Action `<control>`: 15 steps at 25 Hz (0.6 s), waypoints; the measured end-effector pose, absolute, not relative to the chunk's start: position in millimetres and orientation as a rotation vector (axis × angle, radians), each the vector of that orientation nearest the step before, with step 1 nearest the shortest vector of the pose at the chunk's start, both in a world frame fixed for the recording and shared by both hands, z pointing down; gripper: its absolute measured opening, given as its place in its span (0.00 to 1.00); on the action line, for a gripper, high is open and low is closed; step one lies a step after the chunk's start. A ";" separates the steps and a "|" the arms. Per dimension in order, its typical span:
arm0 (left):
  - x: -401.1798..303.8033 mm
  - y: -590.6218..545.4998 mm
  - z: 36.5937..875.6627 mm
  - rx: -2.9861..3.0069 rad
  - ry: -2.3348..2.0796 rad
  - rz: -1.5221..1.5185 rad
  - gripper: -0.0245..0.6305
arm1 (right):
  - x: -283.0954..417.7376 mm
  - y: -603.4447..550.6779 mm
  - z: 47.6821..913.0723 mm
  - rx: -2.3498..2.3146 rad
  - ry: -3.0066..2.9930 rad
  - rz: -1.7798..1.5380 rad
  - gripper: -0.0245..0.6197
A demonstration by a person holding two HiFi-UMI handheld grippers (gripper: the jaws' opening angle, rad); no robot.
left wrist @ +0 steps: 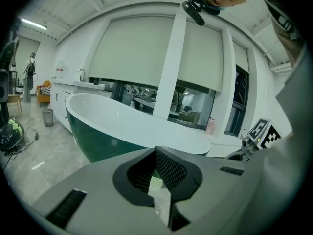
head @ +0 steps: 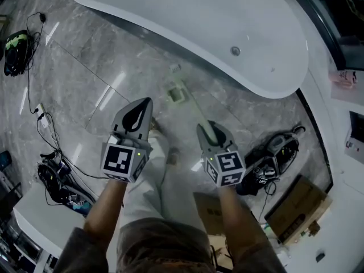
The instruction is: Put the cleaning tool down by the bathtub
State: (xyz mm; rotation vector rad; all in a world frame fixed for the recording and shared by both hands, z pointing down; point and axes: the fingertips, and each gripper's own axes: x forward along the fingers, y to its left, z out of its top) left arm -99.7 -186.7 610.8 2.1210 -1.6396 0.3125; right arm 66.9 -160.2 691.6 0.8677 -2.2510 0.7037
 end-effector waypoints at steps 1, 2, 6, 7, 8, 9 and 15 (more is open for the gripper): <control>-100.7 -186.4 615.2 2.116 -1.636 0.318 0.04 | 65.4 -160.6 701.8 0.863 -2.237 0.707 0.21; -101.7 -186.1 618.9 2.112 -1.633 0.322 0.04 | 64.1 -160.4 712.2 0.857 -2.223 0.712 0.21; -108.4 -184.4 630.9 2.092 -1.623 0.338 0.04 | 55.6 -158.5 749.3 0.831 -2.180 0.728 0.21; -110.8 -183.8 633.9 2.090 -1.621 0.341 0.04 | 52.9 -157.4 757.4 0.823 -2.171 0.730 0.21; -113.2 -182.6 637.9 2.084 -1.615 0.352 0.04 | 50.6 -156.3 765.5 0.816 -2.161 0.732 0.21; -115.3 -181.7 641.7 2.078 -1.611 0.361 0.04 | 49.0 -155.4 773.7 0.809 -2.149 0.735 0.21; -120.9 -188.7 653.9 2.090 -1.617 0.338 0.04 | 44.5 -159.8 821.2 0.792 -2.092 0.741 0.21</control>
